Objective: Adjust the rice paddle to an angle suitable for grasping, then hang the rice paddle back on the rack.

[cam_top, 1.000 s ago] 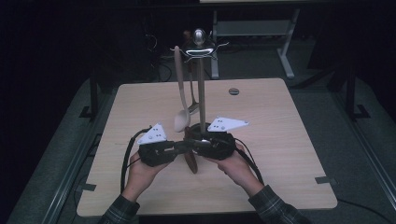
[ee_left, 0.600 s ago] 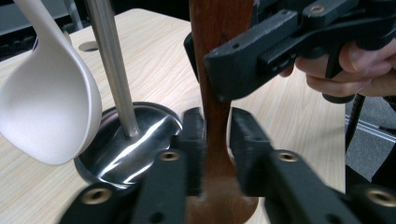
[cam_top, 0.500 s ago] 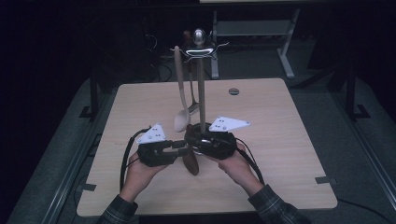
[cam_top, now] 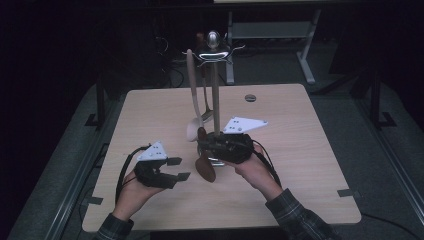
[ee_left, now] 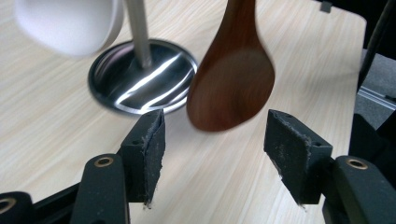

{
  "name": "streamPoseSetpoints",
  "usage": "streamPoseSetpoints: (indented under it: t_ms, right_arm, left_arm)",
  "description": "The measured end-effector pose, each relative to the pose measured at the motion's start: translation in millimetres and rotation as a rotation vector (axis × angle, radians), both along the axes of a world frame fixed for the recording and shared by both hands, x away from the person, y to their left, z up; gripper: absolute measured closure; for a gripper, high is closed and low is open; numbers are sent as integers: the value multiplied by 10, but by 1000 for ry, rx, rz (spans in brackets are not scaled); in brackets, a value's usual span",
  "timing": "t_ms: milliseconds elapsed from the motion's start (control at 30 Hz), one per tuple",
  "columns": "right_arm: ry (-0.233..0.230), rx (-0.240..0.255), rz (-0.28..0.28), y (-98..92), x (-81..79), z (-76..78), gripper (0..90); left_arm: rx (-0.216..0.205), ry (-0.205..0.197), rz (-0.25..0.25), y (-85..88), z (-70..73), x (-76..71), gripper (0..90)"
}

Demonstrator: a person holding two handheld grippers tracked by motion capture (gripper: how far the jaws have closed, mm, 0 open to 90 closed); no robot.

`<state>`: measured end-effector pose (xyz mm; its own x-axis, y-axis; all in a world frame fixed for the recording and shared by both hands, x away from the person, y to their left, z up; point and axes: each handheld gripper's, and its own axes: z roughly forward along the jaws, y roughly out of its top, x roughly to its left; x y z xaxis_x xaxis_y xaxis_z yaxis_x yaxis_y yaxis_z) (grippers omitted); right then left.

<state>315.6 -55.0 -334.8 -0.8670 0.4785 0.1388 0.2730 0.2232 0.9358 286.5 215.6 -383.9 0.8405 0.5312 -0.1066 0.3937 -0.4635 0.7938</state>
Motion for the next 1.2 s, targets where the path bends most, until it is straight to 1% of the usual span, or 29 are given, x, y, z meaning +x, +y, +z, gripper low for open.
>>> streamPoseSetpoints:
  t_ms: [67, 100, 167, 200, 233, 267, 300, 333, 367, 500, 533, 767, 800, 833, 867, 1000, 1067, 1100, 1200]
  right_arm:
    - [-1, -2, 4, 8, 15, 33, 767]
    - [2, -2, 4, 13, 22, 57, 767]
    - [6, 5, 9, 22, 43, 109, 767]
    - [5, 10, 12, 27, 54, 146, 767]
    - [5, 14, 11, 33, 60, 170, 767]
    - [-5, 9, 16, 33, 76, 204, 767]
    - [-7, 12, 15, 40, 87, 242, 767]
    - [-12, 11, 20, 46, 100, 282, 767]
    - [-22, 9, 26, 52, 118, 322, 768]
    - [-44, 4, 36, 90, 170, 503, 768]
    - [-58, 11, 38, 102, 187, 563, 768]
    - [-97, 38, 45, 131, 239, 876, 769]
    - [-105, 42, 45, 131, 245, 917, 769]
    - [-108, 45, 46, 133, 248, 957, 768]
    - [-113, 47, 46, 134, 250, 994, 769]
    - [-132, 47, 45, 133, 261, 1123, 769]
    - [-137, 51, 46, 132, 260, 1170, 769]
    - [-139, 47, 45, 129, 261, 1186, 769]
    - [-146, 51, 43, 126, 269, 1242, 769]
  left_arm:
    - [4, 0, 14, 69, -33, -8, 372]
    - [13, -3, 20, 110, -54, -11, 367]
    - [27, 8, 38, 181, -109, -27, 352]
    - [36, 4, 39, 205, -126, -27, 342]
    - [44, 13, 46, 230, -149, -39, 333]
    - [63, 15, 46, 255, -172, -45, 325]
    - [67, 10, 52, 270, -200, -54, 310]
    - [73, 15, 55, 287, -224, -68, 295]
    - [89, 18, 56, 316, -247, -80, 286]
    - [87, 41, 72, 395, -320, -113, 275]
    - [90, 42, 73, 408, -332, -119, 274]
    - [106, 61, 88, 494, -443, -180, 266]
    - [107, 64, 87, 505, -452, -186, 265]
    - [98, 74, 95, 505, -461, -197, 265]
    - [110, 68, 86, 516, -466, -192, 263]
    - [123, 68, 79, 513, -474, -189, 255]
    - [118, 69, 84, 499, -486, -190, 250]
    - [128, 64, 77, 497, -491, -185, 248]
    - [129, 69, 75, 486, -503, -184, 244]
